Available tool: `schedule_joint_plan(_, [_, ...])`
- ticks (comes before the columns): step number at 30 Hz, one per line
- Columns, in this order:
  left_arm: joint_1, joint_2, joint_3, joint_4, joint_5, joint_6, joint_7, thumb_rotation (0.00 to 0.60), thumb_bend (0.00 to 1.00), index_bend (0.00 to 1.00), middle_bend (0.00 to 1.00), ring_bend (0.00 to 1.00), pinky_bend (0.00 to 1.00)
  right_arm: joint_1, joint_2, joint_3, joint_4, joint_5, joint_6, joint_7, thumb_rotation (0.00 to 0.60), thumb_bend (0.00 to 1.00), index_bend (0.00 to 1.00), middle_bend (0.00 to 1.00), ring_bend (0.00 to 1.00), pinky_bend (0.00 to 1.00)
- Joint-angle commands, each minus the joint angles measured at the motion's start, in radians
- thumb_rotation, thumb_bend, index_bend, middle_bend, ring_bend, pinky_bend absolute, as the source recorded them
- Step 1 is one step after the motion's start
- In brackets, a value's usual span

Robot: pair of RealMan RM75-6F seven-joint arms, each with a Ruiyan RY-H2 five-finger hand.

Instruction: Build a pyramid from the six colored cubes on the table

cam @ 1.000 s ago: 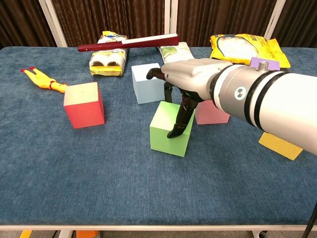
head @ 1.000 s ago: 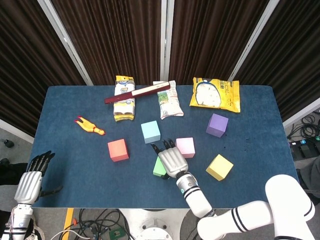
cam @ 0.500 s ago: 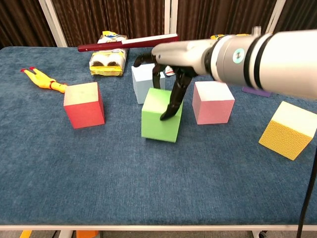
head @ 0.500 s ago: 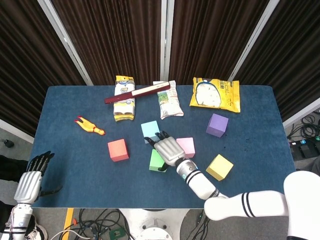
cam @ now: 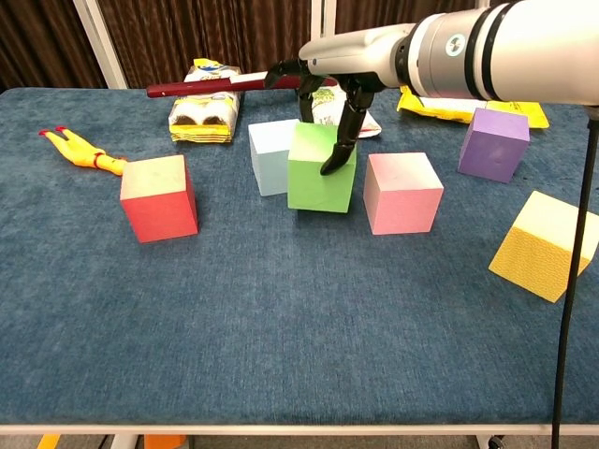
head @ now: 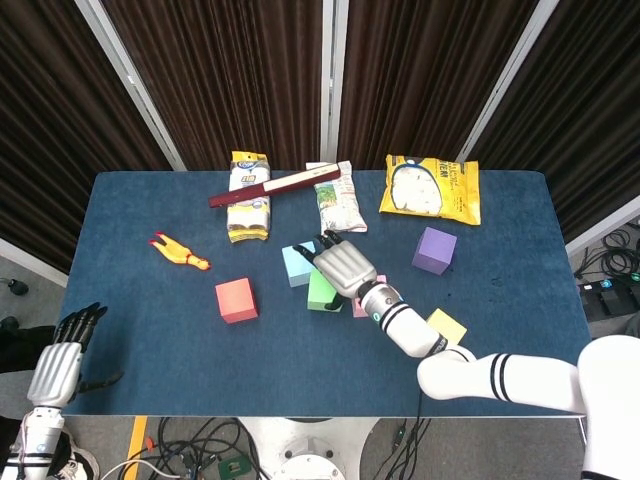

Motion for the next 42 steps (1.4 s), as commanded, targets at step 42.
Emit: schedule_joint_plan(42, [-0.002, 0.005, 0.004, -0.003, -0.001, -0.012, 0.007, 0.600, 0.00, 0.09, 0.03, 0.00, 0.04, 0.029, -0.017, -0.109, 0.078, -0.050, -0.003, 0.057, 0.600, 0.00, 0.00, 0.42, 0.05, 0.00])
